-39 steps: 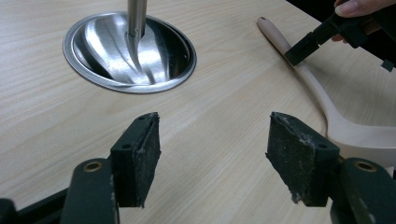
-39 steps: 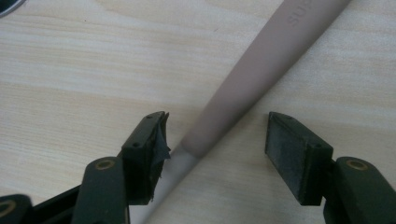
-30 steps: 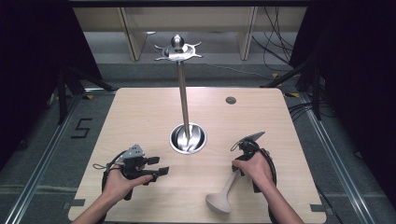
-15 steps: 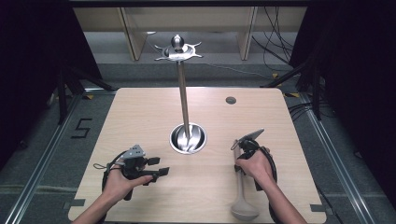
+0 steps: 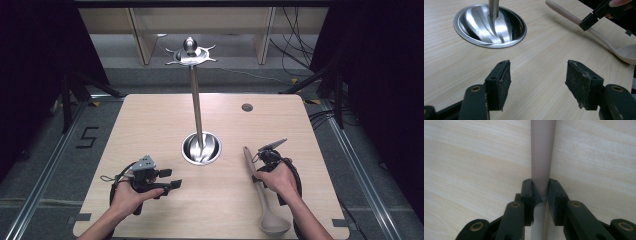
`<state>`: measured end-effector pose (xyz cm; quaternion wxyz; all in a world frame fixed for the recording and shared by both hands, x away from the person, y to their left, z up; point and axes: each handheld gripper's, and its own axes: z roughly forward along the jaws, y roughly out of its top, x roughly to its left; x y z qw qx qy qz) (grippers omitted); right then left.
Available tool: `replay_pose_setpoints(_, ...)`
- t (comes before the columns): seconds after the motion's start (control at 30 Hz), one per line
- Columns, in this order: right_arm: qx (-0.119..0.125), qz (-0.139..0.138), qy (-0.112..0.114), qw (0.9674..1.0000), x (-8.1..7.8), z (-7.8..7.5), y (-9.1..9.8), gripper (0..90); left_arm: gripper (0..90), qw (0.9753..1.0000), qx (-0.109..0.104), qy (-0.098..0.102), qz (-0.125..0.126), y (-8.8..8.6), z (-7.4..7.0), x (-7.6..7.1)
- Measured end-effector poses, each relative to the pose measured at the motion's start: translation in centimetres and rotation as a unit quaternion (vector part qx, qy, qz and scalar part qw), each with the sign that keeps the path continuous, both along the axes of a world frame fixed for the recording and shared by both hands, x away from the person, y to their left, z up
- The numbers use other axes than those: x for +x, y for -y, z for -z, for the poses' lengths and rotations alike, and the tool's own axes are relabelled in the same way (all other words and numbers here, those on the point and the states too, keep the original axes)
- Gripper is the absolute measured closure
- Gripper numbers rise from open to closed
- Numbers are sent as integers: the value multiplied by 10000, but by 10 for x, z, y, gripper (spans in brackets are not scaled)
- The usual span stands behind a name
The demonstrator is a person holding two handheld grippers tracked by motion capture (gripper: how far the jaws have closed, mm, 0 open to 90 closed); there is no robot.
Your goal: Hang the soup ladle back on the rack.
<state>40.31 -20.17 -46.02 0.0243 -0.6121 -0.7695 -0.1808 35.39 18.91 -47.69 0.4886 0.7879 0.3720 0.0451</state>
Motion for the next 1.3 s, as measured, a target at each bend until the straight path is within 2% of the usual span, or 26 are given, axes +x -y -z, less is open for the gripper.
replay_pose_setpoints(0.13,62,-73,169,9998,-7,-9,4,766,357,10000,6,8,-1,0,0,0)
replay_pose_setpoints(0.17,158,-171,313,9992,-9,-11,6,766,357,10000,13,3,-4,0,0,0)
replay_pose_setpoints(0.27,296,-141,302,9990,-14,-16,6,766,357,10000,-57,-18,-24,1,1,0)
replay_pose_setpoints(0.3,378,-229,519,9977,-17,-19,11,766,357,10000,-28,9,-21,1,1,0)
replay_pose_setpoints(0.33,437,-446,730,9954,-17,-19,15,766,356,10000,45,26,-18,2,1,0)
replay_pose_setpoints(0.37,519,-435,749,9949,-20,-21,16,766,357,10000,-1,2,5,2,1,0)
replay_pose_setpoints(0.43,589,-599,920,9922,-23,-24,21,766,356,10000,17,-17,37,2,1,0)
replay_pose_setpoints(0.5,665,-567,942,9917,-25,-26,23,766,356,10000,-10,-5,8,3,2,-1)
replay_pose_setpoints(0.57,820,-638,1142,9880,-30,-30,28,766,356,10000,24,11,25,3,2,-1)
replay_pose_setpoints(0.63,864,-661,1320,9853,-32,-32,32,766,355,10000,28,15,23,3,2,-1)
replay_pose_setpoints(0.73,879,-649,1268,9859,-36,-35,35,766,355,10000,-1,18,-4,4,2,-1)
replay_pose_setpoints(0.77,941,-653,1375,9839,-40,-38,38,766,355,10000,-11,23,-12,4,2,-1)
replay_pose_setpoints(0.8,1047,-737,1535,9798,-41,-38,40,766,355,10000,-8,23,-9,4,2,-1)
replay_pose_setpoints(0.83,1098,-768,1580,9783,-44,-39,42,766,355,10000,-3,19,-9,4,2,-1)
replay_pose_setpoints(0.87,1098,-768,1580,9783,-44,-39,42,766,355,10000,-3,19,-9,4,2,-1)
replay_pose_setpoints(0.9,1193,-877,1696,9743,-45,-40,43,766,355,10000,-1,27,-11,4,2,-1)
replay_pose_setpoints(0.93,1317,-880,1908,9688,-50,-40,45,766,355,10000,8,34,8,4,2,-1)
replay_pose_setpoints(0.97,1317,-880,1908,9688,-50,-40,45,766,355,10000,8,34,8,4,2,-1)
replay_pose_setpoints(1.07,1406,-948,2211,9604,-56,-40,49,766,355,10000,-2,52,37,5,2,-2)
replay_pose_setpoints(1.1,1508,-1018,2391,9538,-59,-40,52,766,355,10000,20,43,36,5,2,-2)
replay_pose_setpoints(1.13,1541,-1028,2414,9526,-60,-41,53,766,355,10000,20,43,36,5,2,-2)
replay_pose_setpoints(1.23,1613,-1131,2614,9449,-65,-42,56,766,355,10000,57,42,18,6,2,-2)
replay_pose_setpoints(1.27,1613,-1131,2614,9449,-65,-42,56,766,355,10000,57,42,18,6,2,-2)
replay_pose_setpoints(1.3,1662,-1234,2878,9350,-67,-42,57,766,354,10000,66,30,66,5,2,-2)
